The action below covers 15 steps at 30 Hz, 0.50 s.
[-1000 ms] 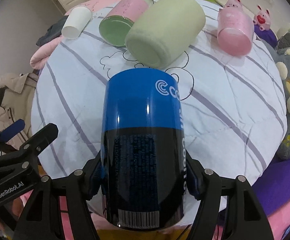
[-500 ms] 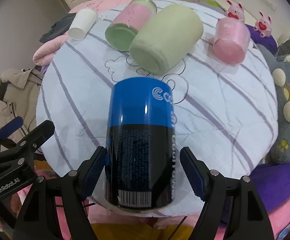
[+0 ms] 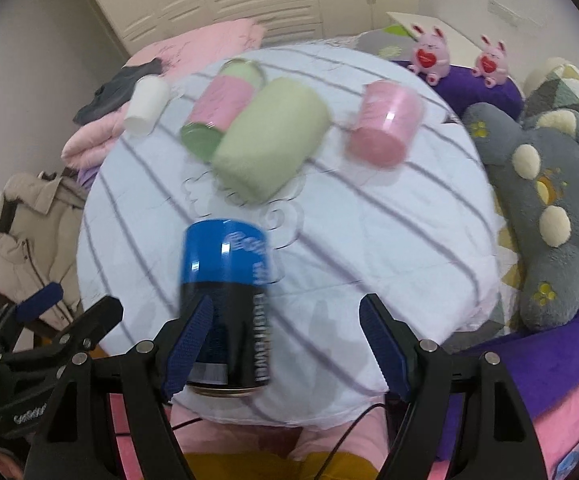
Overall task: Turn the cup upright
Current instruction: 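Lower the can toward the left tool and grasp it with the left tool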
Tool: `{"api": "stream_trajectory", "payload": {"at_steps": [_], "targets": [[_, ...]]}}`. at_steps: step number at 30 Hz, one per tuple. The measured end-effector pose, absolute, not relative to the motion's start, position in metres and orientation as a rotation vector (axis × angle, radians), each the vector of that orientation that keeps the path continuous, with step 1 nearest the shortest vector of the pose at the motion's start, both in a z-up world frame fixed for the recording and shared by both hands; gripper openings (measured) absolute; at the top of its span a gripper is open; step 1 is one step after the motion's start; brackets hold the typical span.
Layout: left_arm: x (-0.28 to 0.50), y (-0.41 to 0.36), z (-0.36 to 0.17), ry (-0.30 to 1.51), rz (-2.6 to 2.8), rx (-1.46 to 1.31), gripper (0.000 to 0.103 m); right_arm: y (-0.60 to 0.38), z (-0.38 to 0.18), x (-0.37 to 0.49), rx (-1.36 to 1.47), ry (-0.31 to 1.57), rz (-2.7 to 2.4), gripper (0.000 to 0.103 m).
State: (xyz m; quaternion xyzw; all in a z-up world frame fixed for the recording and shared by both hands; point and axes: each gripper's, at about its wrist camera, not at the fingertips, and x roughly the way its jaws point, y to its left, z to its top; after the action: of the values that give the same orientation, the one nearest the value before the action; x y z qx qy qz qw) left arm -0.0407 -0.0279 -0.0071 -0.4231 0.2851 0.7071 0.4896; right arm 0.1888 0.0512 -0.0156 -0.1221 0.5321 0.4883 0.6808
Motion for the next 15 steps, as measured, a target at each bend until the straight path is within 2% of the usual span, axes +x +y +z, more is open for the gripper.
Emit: {"api": "stream_trajectory", "payload": {"at_steps": [15], "targets": [[0.008, 0.026, -0.025, 0.774, 1.670, -1.096, 0.103, 0.036, -0.031, 0.264, -0.222, 1.226, 1.037, 0.077]]}}
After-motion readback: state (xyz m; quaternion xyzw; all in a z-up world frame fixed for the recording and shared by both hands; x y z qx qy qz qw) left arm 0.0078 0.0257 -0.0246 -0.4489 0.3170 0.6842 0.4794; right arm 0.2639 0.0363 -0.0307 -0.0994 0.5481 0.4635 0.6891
